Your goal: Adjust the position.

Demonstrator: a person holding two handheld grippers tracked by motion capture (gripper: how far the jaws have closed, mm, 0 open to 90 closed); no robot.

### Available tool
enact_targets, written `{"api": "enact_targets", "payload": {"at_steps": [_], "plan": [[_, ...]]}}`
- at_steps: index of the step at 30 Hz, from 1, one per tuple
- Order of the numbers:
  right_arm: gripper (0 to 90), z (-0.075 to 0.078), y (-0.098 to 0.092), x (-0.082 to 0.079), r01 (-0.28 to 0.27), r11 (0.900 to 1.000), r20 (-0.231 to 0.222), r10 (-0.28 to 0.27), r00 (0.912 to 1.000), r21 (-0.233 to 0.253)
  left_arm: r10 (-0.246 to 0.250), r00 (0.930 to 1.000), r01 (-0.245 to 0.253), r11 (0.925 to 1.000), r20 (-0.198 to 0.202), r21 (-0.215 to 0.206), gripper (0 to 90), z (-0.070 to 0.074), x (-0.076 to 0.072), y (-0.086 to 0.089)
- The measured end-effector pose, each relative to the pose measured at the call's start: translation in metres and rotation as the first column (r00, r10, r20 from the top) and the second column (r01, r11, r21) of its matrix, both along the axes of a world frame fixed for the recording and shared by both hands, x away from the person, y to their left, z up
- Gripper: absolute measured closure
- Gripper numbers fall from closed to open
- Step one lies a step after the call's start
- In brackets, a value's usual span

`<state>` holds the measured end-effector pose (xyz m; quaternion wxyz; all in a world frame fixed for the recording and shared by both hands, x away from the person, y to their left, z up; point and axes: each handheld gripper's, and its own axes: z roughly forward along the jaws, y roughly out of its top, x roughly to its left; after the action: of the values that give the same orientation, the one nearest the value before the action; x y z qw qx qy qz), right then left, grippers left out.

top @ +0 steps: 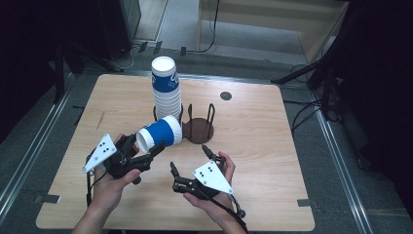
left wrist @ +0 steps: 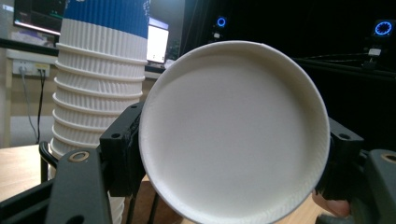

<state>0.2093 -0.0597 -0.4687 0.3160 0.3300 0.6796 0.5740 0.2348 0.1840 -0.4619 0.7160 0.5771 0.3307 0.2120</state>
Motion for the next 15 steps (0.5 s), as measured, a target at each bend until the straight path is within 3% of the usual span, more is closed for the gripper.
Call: {"api": "enact_targets", "payload": {"at_steps": [3, 4, 5, 6, 9, 12, 15], "plan": [[5.4, 0.003, -0.003, 0.0, 0.005, 1.0, -0.033, -0.004, 0.9994, 0.027, 0.008, 0.9999, -0.008, 1.0, 0.012, -0.003, 26.7, -0.002, 0.001, 0.0], [6.7, 0.006, -0.005, 0.001, 0.007, 0.998, -0.086, -0.002, 0.9963, 0.056, 0.014, 0.9996, -0.014, 0.9999, 0.024, -0.004, 26.7, -0.004, 0.001, -0.001], [6.7, 0.006, -0.005, 0.001, 0.007, 0.998, -0.086, -0.002, 0.9963, 0.056, 0.014, 0.9996, -0.014, 0.9999, 0.024, -0.004, 26.7, -0.004, 0.001, -0.001], [8.7, 0.008, -0.006, 0.001, 0.014, 0.997, -0.118, -0.005, 0.993, 0.077, 0.019, 0.9993, -0.019, 0.9998, 0.031, 0.001, 26.8, -0.006, 0.001, -0.001], [9.2, 0.01, -0.006, 0.0, 0.036, 0.995, -0.132, -0.023, 0.9909, 0.09, 0.021, 0.9992, -0.021, 0.9998, 0.033, -0.001, 26.8, -0.006, 0.001, -0.002], [2.5, 0.016, -0.005, 0.001, 0.064, 0.99, -0.184, -0.041, 0.9821, 0.124, 0.026, 0.999, -0.026, 0.9996, 0.036, -0.014, 26.8, -0.008, 0.002, -0.002], [1.8, 0.02, -0.005, 0.001, 0.08, 0.984, -0.212, -0.045, 0.9762, 0.159, 0.028, 0.9989, -0.028, 0.9995, 0.038, -0.013, 26.7, -0.009, 0.002, -0.003]]}}
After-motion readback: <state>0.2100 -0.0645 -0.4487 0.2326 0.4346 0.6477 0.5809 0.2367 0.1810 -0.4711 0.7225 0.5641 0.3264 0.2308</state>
